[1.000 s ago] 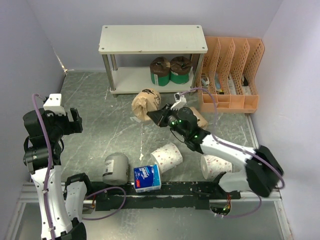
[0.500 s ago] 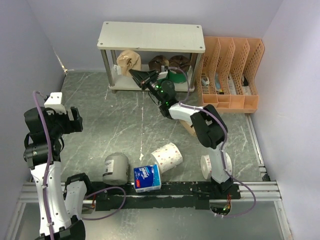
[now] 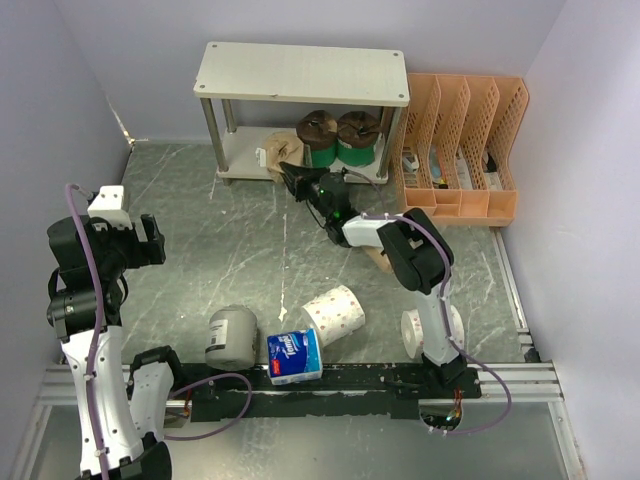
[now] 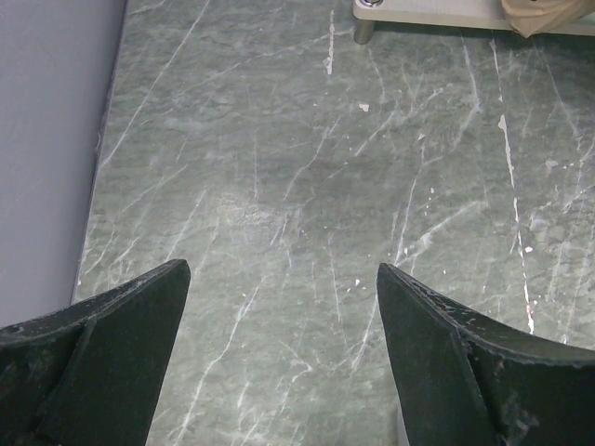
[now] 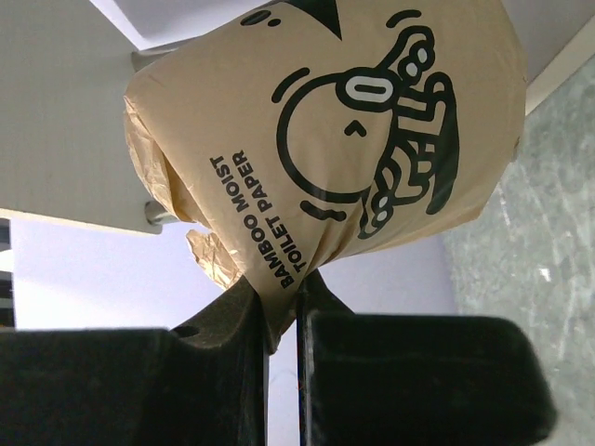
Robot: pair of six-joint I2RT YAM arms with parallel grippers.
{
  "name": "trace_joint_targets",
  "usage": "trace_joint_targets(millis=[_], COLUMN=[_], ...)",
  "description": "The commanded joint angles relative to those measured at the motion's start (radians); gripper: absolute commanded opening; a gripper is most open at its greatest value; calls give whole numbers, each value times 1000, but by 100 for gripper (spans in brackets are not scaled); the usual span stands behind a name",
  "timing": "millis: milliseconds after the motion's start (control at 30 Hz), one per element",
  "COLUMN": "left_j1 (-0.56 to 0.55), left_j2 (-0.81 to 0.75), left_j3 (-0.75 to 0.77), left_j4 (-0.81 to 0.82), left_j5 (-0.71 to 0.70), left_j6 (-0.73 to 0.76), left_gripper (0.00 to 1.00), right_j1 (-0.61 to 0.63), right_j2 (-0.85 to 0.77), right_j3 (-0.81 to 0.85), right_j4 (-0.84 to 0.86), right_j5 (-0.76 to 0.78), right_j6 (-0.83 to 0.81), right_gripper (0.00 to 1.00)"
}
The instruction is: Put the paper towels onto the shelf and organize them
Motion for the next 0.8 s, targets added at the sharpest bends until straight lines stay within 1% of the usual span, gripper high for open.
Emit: trace_joint_targets(millis=[0, 233, 333, 433, 467, 500, 567, 633, 667, 733, 767], left_j1=[3, 3, 3, 3, 4, 4, 3, 4, 4, 5, 5], left_j2=[-1, 1, 4, 11, 12, 12, 12, 13, 13, 16, 16], left_j3=[12, 13, 13, 13, 13, 13, 13, 13, 13, 13, 13], left_j4=[7, 6, 7, 6, 6, 6, 6, 6, 7, 6, 6], left_j5=[-6, -9, -6, -6, -7, -5, -6, -7, -7, -7, -6], left_j6=[2, 0, 2, 2, 2, 2, 2, 2, 2, 1, 1], left_gripper=[93, 94, 94, 94, 94, 94, 94, 94, 94, 94, 94], right_j1=[-9, -30, -37, -45, -49, -51, -58, -62, -62, -49, -31], right_j2=[32, 127, 138, 155, 161, 164, 163, 139, 109, 5, -63], right_j3=[90, 235, 272, 295, 298, 301, 305, 296, 272, 214, 140], right_j4=[71, 8, -53, -82, -78, -74, -71, -37, -30, -23, -32], right_j5=[-17, 8, 17, 17, 14, 8, -12, -42, -54, -74, -62], right_j6=[73, 51, 26, 19, 22, 22, 4, -72, -126, -278, -371], right_gripper=[0, 0, 0, 10, 15, 23, 47, 78, 97, 100, 100])
